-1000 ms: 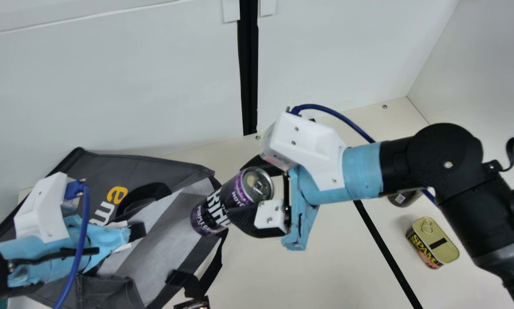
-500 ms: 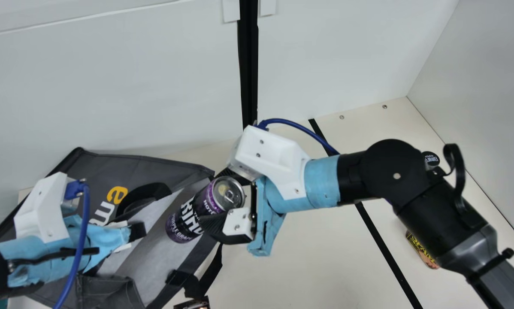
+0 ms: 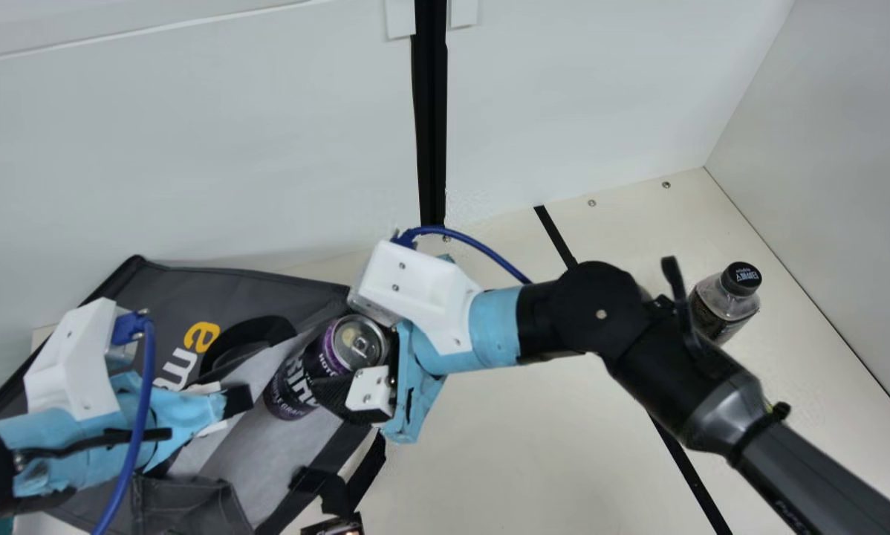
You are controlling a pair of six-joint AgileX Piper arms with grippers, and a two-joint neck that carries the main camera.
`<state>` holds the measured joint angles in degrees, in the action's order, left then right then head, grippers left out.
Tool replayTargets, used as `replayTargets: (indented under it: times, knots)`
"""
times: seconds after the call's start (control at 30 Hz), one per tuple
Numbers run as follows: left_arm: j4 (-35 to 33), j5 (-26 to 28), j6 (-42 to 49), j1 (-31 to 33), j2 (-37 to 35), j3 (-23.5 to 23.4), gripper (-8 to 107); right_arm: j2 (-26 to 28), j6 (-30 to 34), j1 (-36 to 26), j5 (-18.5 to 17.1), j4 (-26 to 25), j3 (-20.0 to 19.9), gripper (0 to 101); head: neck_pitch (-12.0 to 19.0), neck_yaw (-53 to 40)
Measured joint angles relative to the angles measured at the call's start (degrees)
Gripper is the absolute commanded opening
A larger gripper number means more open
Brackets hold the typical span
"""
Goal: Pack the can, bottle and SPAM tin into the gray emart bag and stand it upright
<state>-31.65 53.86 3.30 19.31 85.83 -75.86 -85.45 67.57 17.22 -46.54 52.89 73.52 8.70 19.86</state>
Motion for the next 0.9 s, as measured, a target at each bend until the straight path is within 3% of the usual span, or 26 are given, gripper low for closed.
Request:
replayTargets:
  times: [0.37, 0.9]
  knots:
    - [0.00, 0.00, 0.00, 0.00, 0.00, 0.00, -8, -5.88, 5.19, 3.95, 6.27, 5.28, -0.76, 0, 0.09, 0.00]
    - [0.00, 0.00, 0.00, 0.00, 0.00, 0.00, -8, -15.02, 8.83, 7.26, 10.29, 10.06, 2.50, 0, 0.00, 0.00]
